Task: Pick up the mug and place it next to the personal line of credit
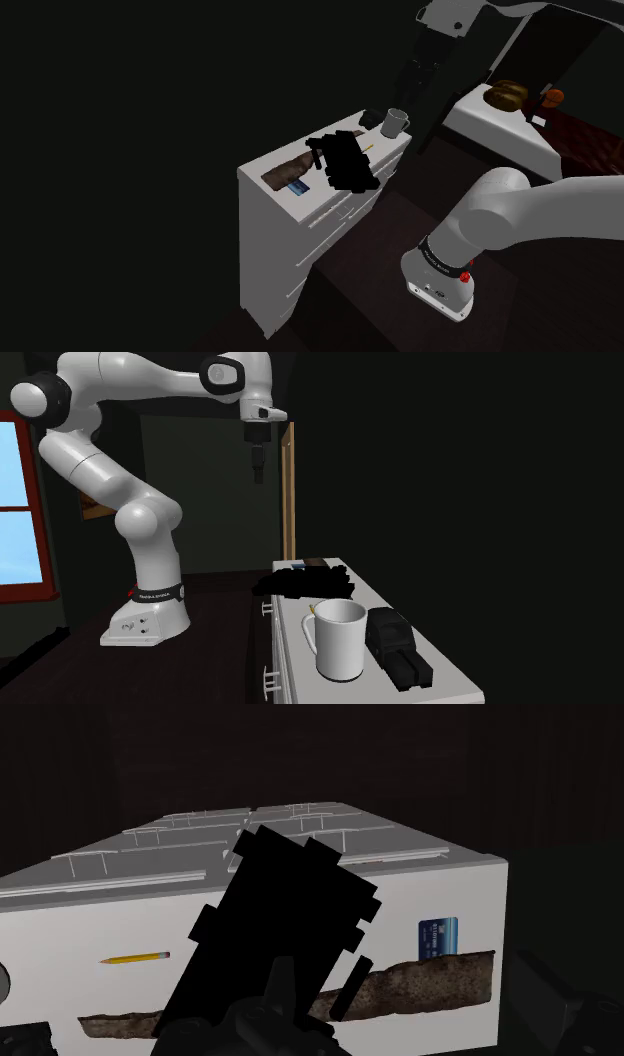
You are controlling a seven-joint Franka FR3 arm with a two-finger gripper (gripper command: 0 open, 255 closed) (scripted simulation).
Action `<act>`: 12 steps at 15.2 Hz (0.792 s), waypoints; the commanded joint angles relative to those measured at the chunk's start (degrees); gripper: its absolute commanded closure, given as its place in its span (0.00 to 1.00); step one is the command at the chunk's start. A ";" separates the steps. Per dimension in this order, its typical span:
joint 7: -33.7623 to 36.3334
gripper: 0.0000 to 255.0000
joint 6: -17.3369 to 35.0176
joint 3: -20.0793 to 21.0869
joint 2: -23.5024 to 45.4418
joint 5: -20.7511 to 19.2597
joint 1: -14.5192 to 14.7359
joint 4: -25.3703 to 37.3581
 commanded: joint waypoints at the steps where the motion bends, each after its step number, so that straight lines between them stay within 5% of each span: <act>1: 0.00 0.00 0.00 0.00 0.00 0.00 0.00 0.00; 12: -13.92 0.00 9.31 -12.33 11.03 -8.52 -3.65 0.07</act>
